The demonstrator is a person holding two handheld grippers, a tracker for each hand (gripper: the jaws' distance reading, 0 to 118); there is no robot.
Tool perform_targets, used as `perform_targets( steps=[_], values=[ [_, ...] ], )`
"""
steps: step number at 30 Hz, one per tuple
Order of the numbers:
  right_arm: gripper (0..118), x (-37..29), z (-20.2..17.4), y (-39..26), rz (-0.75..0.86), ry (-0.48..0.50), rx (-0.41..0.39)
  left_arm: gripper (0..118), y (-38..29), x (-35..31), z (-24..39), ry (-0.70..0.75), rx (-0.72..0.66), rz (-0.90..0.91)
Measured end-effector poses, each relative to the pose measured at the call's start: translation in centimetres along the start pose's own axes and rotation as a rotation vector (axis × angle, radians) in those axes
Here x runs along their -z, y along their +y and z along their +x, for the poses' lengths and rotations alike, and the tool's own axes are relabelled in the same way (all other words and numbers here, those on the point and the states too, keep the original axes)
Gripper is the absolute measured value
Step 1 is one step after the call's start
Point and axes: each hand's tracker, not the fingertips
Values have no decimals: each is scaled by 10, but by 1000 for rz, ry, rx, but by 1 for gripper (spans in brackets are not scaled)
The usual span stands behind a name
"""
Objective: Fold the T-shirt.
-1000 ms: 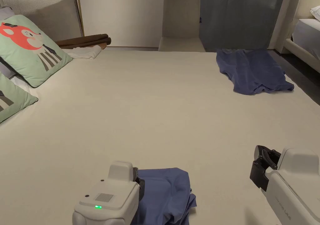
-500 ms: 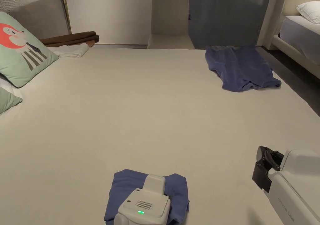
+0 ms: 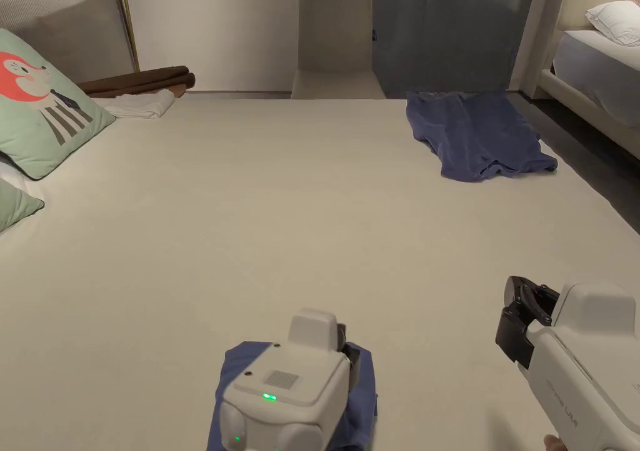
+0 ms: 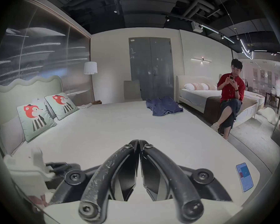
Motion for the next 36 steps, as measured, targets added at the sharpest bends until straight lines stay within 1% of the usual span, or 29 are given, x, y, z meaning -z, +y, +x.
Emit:
perform_targets(
  steps=[6, 14, 22, 28, 32, 34, 36],
  values=[
    [0, -5, -23, 17, 88, 20, -16, 0, 44, -47, -43, 77, 28, 151],
    [0, -6, -51, 31, 140, 28, -36, 0, 76, -93, -101, 228, 58, 297],
    [0, -3, -65, 31, 143, 62, -44, 0, 77, -113, -134, 316, 13, 336],
    [0, 2, -69, 29, 132, 75, -45, 0, 76, -112, -137, 314, 1, 333],
    [0, 14, -75, 21, 85, 99, -39, 0, 74, -109, -138, 310, -6, 324],
    [0, 25, -81, 9, 10, 143, -40, 0, 72, -108, -139, 302, -10, 314],
    [0, 41, -92, -12, -100, 176, -52, 0, 70, -106, -139, 293, -20, 305]
  ],
)
